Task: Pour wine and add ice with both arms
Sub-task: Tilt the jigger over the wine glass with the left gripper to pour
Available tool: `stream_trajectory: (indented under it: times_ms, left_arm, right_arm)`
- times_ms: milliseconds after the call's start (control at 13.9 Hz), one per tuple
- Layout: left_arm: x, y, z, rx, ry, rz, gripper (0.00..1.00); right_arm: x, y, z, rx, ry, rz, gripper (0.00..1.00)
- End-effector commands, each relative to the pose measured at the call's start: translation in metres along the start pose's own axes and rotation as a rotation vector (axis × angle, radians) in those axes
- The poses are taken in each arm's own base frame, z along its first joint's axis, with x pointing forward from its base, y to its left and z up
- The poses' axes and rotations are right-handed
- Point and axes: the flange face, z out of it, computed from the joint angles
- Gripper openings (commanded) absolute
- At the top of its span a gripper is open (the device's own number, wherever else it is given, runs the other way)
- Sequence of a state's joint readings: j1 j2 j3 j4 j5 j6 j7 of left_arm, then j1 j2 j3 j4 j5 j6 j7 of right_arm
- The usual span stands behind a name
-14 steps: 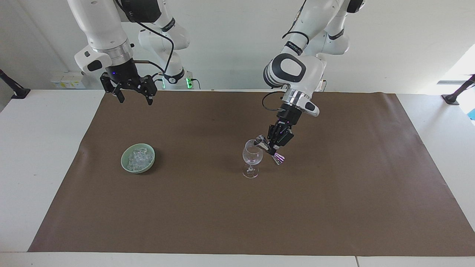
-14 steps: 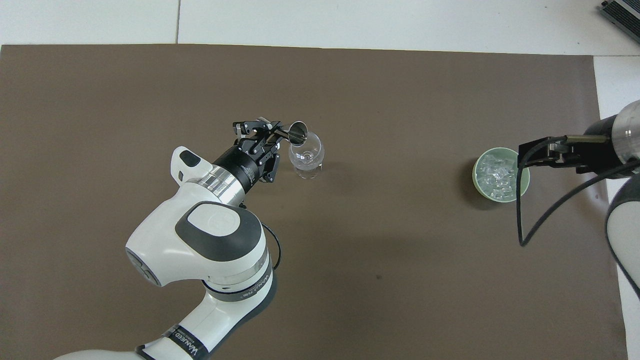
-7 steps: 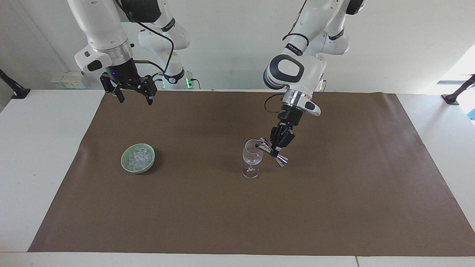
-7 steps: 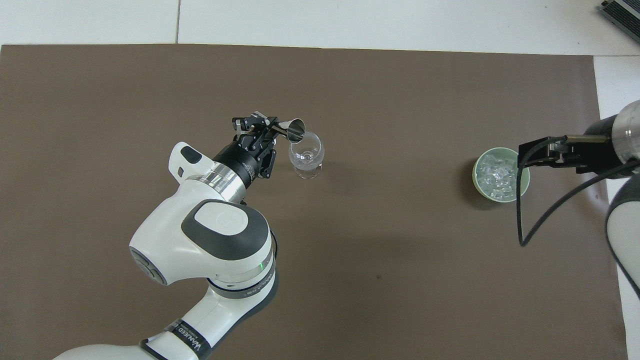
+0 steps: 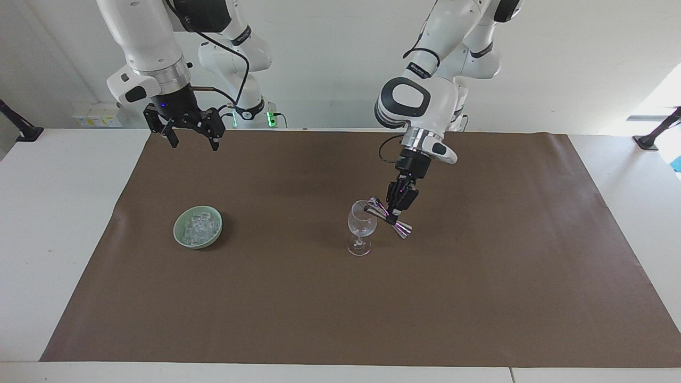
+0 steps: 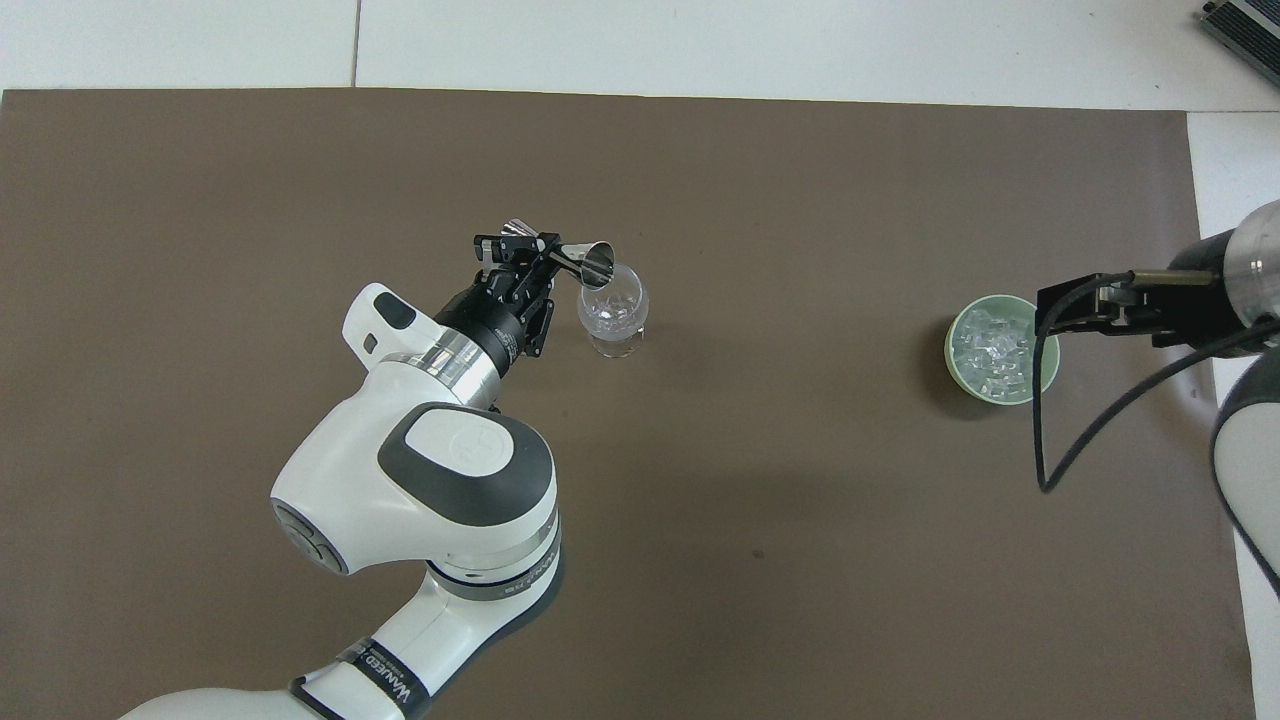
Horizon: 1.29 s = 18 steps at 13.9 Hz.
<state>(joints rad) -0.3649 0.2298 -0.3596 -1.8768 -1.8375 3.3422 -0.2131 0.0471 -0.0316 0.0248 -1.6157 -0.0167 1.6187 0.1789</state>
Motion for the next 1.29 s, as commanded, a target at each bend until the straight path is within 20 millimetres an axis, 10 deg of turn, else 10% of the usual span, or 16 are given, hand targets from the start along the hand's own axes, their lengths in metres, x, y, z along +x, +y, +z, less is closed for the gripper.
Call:
stream_trajectory:
  times_ms: [0,1222]
  left_arm:
    - [-0.0022,0.002,0.0039,-0.008,0.019,0.05,0.0]
    - [-0.0069,0.007,-0.0039,-0.021,0.015,0.204,0.0]
  right_arm:
    - [-0.0016,0.0007,-0.003,0.002,-0.001,-0.009,1.0]
    - [-0.0012,0.0008,-0.0022,0.001,-0.003,-0.009,1.0]
